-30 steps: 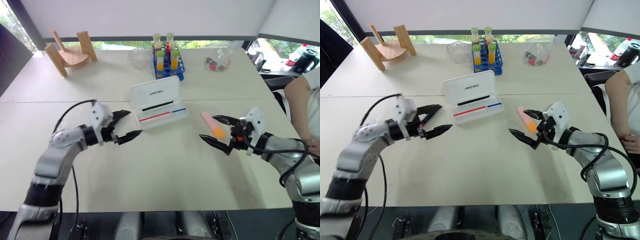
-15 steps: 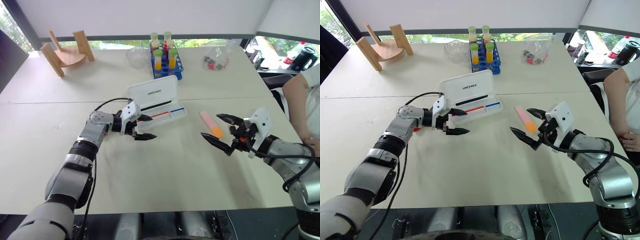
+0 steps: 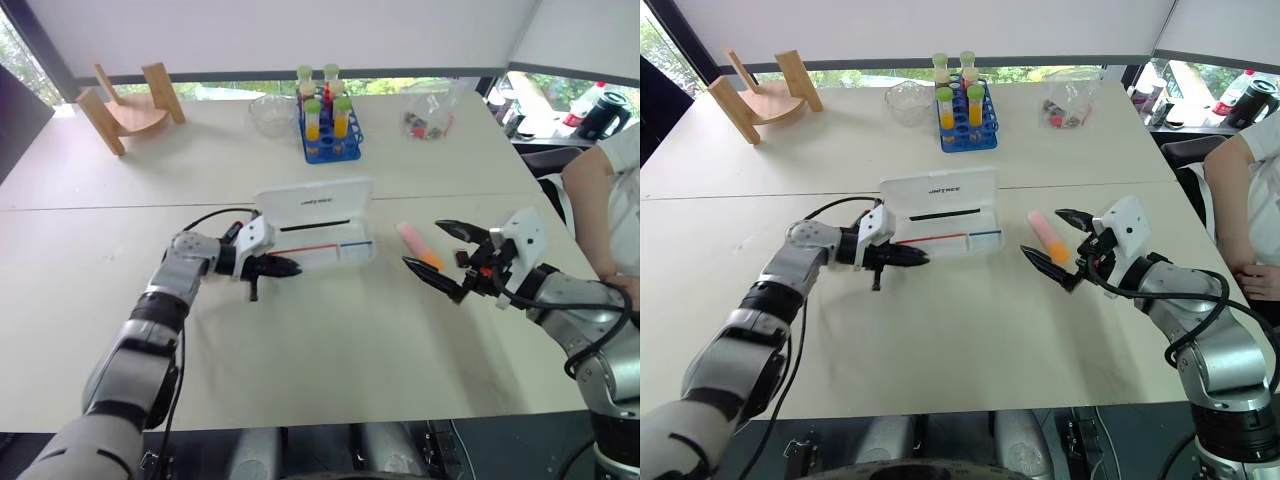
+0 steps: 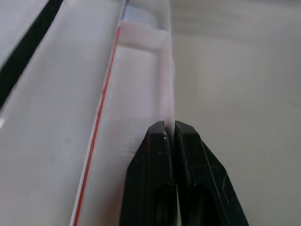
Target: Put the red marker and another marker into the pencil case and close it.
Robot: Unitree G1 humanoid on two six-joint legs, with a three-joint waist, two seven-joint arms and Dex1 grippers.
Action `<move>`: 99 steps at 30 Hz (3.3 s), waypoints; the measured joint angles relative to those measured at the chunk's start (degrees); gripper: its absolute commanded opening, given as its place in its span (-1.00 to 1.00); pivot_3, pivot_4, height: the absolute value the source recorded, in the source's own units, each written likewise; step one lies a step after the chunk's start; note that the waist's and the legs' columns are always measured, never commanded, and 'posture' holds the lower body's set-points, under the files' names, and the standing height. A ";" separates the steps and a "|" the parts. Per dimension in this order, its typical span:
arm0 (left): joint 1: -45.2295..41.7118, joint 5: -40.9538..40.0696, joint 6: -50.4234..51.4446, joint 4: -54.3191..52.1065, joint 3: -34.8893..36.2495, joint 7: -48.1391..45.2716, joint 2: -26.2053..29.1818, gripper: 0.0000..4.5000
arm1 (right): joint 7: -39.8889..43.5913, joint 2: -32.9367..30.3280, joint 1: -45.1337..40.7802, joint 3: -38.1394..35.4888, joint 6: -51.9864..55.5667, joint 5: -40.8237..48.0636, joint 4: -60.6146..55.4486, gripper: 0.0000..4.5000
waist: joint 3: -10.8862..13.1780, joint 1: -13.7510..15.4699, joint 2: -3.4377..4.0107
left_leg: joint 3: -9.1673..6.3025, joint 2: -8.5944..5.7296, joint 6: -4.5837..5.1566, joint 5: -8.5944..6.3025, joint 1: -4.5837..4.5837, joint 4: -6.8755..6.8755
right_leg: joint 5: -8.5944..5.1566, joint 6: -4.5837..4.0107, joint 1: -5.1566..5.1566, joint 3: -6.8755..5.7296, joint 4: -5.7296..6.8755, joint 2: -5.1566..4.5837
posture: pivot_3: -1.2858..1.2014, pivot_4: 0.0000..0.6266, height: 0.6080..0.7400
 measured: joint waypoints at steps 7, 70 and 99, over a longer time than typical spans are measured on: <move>11.53 -3.21 5.91 -17.09 0.23 -2.35 8.09 -0.96 | 1.51 -0.67 -0.21 0.07 0.00 0.01 0.90 1.00 | 0.02 -0.05 0.04 | 0.01 -0.01 0.00 0.00 0.04 0.08 | 0.00 0.00 0.09 -0.01 0.03 -0.05 | 0.03 -0.52 1.00; 1.29 -19.19 25.27 -22.36 23.68 16.74 16.78 -0.85 | 4.50 -5.40 -3.95 -0.94 6.57 6.64 -1.34 1.00 | 0.37 1.39 0.02 | 0.00 -0.09 -0.04 0.02 -0.08 0.16 | 0.01 0.02 0.04 -0.07 0.05 -0.19 | 0.03 -0.52 1.00; -7.28 4.19 -3.07 -7.40 -6.54 3.11 4.06 0.98 | 1.00 -5.94 -0.92 -2.74 6.75 5.85 -3.60 1.00 | 0.41 1.13 0.04 | 0.00 -0.07 -0.03 0.03 -0.08 0.16 | 0.01 0.02 -0.02 -0.04 0.09 -0.04 | 0.03 -0.52 1.00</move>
